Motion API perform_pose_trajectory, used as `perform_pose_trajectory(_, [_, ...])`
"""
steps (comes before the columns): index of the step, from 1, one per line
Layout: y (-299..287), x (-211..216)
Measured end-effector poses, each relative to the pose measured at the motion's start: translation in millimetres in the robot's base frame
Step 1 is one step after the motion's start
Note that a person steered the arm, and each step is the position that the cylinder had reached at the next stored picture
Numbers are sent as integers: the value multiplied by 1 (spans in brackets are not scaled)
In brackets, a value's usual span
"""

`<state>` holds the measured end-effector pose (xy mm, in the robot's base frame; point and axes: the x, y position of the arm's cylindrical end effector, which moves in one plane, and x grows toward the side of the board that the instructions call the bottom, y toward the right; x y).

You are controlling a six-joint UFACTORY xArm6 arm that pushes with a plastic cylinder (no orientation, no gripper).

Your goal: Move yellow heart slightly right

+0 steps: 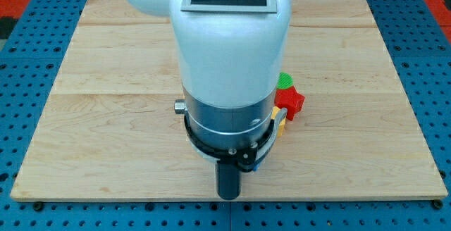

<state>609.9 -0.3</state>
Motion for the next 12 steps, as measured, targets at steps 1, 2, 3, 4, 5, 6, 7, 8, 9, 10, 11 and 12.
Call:
perform_pose_trajectory(1, [-1,-17])
perform_pose_trajectory(2, [4,4])
perform_pose_trajectory(3, [-22,2])
perform_pose_trajectory(4, [-99,-45])
perform_pose_trajectory(5, [-140,-86])
perform_pose_trajectory(6, [-144,-97])
perform_pose_trajectory(7, [-145,-103])
perform_pose_trajectory(8, [-134,-109])
perform_pose_trajectory(9, [-108,-111])
perform_pose_trajectory(10, [-81,-146])
perform_pose_trajectory(11, [-64,-169])
perform_pose_trajectory(12, [-52,-176])
